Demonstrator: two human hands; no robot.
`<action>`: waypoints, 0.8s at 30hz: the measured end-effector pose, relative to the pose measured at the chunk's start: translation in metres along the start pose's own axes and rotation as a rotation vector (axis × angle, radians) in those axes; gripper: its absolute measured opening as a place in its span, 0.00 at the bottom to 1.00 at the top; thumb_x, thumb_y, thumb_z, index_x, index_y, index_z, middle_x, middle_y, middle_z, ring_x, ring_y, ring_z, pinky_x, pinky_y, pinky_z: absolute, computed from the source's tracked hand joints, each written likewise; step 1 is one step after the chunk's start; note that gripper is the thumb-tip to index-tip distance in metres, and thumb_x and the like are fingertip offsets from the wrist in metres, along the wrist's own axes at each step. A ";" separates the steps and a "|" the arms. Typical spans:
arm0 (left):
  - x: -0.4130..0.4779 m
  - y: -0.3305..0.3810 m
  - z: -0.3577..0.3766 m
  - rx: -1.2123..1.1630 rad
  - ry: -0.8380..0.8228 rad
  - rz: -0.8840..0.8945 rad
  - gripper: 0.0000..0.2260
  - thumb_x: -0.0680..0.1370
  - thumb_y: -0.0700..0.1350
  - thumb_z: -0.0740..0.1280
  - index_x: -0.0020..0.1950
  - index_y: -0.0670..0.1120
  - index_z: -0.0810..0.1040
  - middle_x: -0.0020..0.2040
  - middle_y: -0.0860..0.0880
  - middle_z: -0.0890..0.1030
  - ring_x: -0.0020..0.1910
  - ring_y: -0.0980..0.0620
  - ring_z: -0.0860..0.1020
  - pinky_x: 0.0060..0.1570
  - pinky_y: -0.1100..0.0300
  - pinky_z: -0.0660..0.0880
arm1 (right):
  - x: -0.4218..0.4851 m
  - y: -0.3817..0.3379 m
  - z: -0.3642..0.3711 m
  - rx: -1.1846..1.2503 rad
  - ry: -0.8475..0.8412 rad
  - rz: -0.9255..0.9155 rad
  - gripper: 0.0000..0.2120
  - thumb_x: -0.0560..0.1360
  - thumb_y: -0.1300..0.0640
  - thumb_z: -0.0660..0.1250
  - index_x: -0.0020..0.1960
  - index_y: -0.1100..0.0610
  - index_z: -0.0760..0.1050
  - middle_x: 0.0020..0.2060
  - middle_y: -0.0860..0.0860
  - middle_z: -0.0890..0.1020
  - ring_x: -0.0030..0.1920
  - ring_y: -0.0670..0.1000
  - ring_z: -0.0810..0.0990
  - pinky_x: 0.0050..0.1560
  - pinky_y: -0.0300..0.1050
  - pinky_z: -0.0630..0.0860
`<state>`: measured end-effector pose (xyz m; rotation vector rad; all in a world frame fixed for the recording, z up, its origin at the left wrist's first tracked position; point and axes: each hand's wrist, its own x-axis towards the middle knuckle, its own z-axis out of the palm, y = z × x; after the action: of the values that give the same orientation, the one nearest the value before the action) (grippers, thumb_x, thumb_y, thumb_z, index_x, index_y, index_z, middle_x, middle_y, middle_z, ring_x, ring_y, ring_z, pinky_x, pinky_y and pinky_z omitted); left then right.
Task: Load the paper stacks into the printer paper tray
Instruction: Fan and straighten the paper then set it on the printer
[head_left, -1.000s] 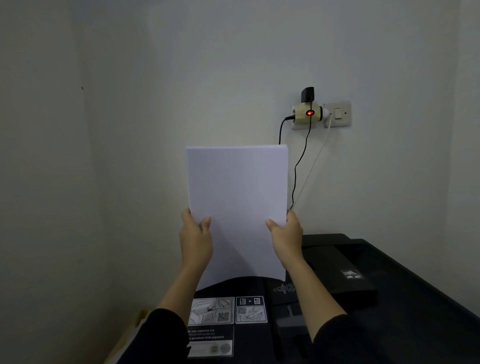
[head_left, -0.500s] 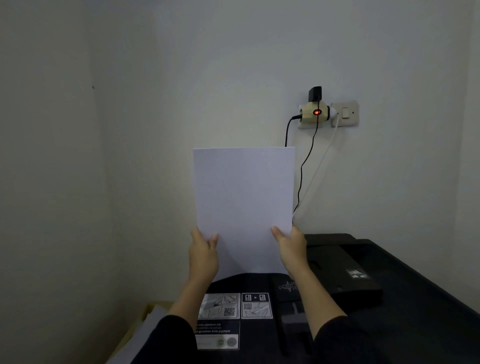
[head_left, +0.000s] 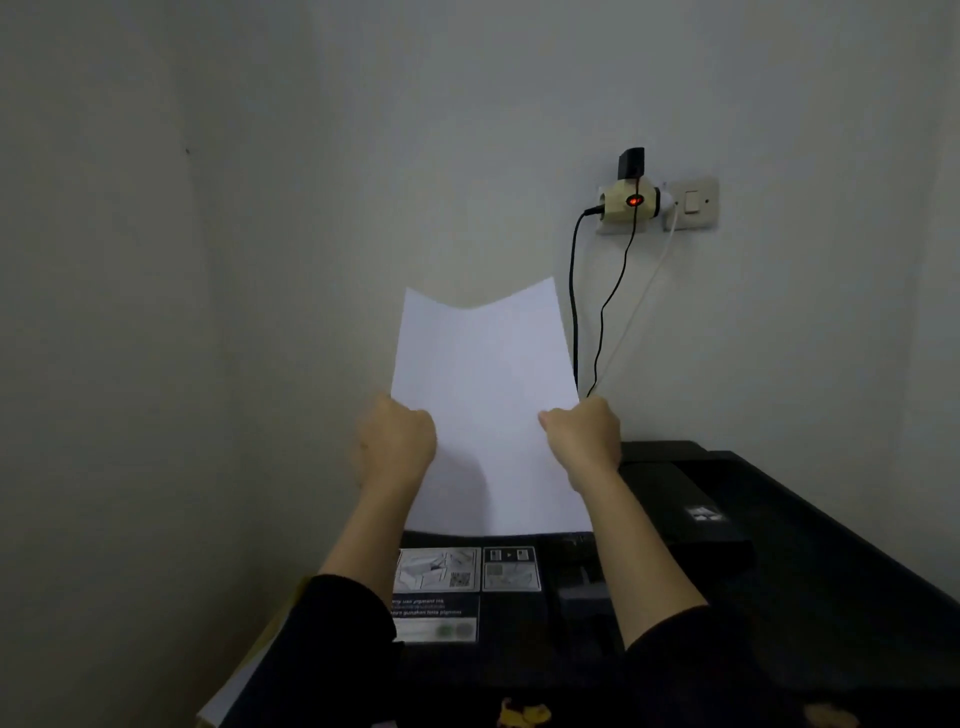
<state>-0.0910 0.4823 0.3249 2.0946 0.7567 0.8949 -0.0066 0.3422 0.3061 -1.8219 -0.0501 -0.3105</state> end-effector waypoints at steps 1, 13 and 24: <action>-0.003 -0.004 -0.001 0.050 -0.032 -0.012 0.08 0.77 0.37 0.58 0.50 0.35 0.74 0.44 0.39 0.75 0.42 0.41 0.74 0.40 0.58 0.69 | -0.003 0.003 0.000 -0.034 -0.029 0.031 0.10 0.73 0.62 0.62 0.34 0.59 0.67 0.32 0.52 0.73 0.29 0.51 0.70 0.31 0.39 0.67; -0.034 -0.058 0.016 0.598 -0.336 -0.054 0.11 0.80 0.42 0.57 0.55 0.42 0.78 0.57 0.45 0.79 0.50 0.48 0.77 0.45 0.61 0.68 | -0.044 0.045 0.018 -0.578 -0.273 0.105 0.13 0.75 0.64 0.61 0.59 0.62 0.73 0.58 0.57 0.78 0.54 0.56 0.79 0.47 0.46 0.75; -0.053 -0.053 0.019 0.795 -0.173 0.060 0.23 0.77 0.49 0.60 0.70 0.41 0.65 0.70 0.41 0.67 0.70 0.38 0.62 0.65 0.40 0.64 | -0.065 0.048 0.006 -0.694 -0.109 -0.082 0.12 0.76 0.57 0.64 0.57 0.62 0.74 0.57 0.60 0.78 0.55 0.59 0.78 0.48 0.49 0.76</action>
<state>-0.1194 0.4669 0.2546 2.8460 1.0766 0.4541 -0.0585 0.3429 0.2444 -2.5302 -0.1029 -0.3071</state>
